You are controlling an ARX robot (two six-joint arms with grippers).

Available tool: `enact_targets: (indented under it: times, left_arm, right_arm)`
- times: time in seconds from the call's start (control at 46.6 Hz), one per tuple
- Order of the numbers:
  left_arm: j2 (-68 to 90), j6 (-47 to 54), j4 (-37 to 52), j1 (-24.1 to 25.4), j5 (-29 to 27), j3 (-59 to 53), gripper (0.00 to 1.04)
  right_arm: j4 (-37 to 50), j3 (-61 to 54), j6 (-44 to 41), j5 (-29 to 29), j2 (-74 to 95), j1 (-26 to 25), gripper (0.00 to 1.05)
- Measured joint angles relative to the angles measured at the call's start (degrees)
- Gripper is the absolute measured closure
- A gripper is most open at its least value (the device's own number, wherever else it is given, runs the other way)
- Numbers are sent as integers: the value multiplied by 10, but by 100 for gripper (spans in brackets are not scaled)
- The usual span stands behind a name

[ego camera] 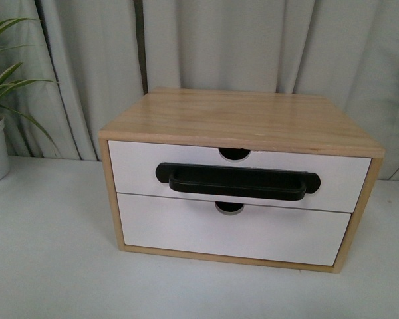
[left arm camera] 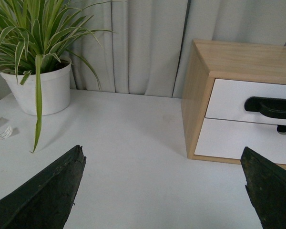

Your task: Pull drawer

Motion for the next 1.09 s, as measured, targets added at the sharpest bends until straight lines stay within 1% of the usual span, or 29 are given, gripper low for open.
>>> enact_targets:
  times: [0.493, 0.515, 0.536, 0.579, 0.622, 0.643, 0.686, 0.708, 0.751, 0.794, 0.836, 0.858, 0.944, 1.008, 1.051, 1.094]
  left_arm:
    - [0, 0, 0, 0, 0, 0, 6]
    - [0, 0, 0, 0, 0, 0, 6]
    - [1, 0, 0, -1, -6, 0, 6]
    - [23, -6, -17, -38, -118, 7, 6]
    - [64, -5, -20, -106, -266, 18, 6]
    - [81, -2, -19, -139, -312, 23, 6]
    - [109, 7, -3, -183, -376, 30, 6]
    - [127, 16, 11, -197, -377, 36, 6]
    - [156, 28, 38, -205, -360, 45, 6]
    - [188, 43, 67, -205, -329, 56, 6]
    - [213, 56, 92, -204, -299, 64, 6]
    - [238, 66, 117, -200, -264, 72, 6]
    - [311, 101, 176, -184, -156, 95, 6]
    - [387, 133, 209, -173, -65, 125, 6]
    - [446, 171, 214, -179, -11, 153, 6]
    - [495, 210, 204, -194, 20, 177, 6]
  right_arm:
    - [0, 0, 0, 0, 0, 0, 9]
    - [-2, 0, 2, -7, 2, -2, 9]
    - [-21, 7, 10, -34, 9, -9, 9]
    - [-97, 38, 37, -126, 52, -38, 9]
    - [-138, 54, 47, -174, 85, -50, 9]
    - [-146, 58, 49, -193, 99, -55, 9]
    - [-149, 73, 40, -218, 129, -59, 9]
    - [-147, 84, 31, -229, 146, -60, 9]
    - [-137, 99, 12, -242, 171, -61, 9]
    - [-126, 110, -2, -247, 191, -61, 9]
    - [-113, 124, -33, -254, 223, -57, 9]
    - [-107, 131, -47, -257, 239, -54, 9]
    - [-86, 158, -107, -269, 306, -42, 9]
    - [-74, 192, -174, -278, 377, -19, 9]
    - [-75, 213, -212, -285, 413, -5, 9]
    - [-76, 238, -252, -293, 452, 9, 9]
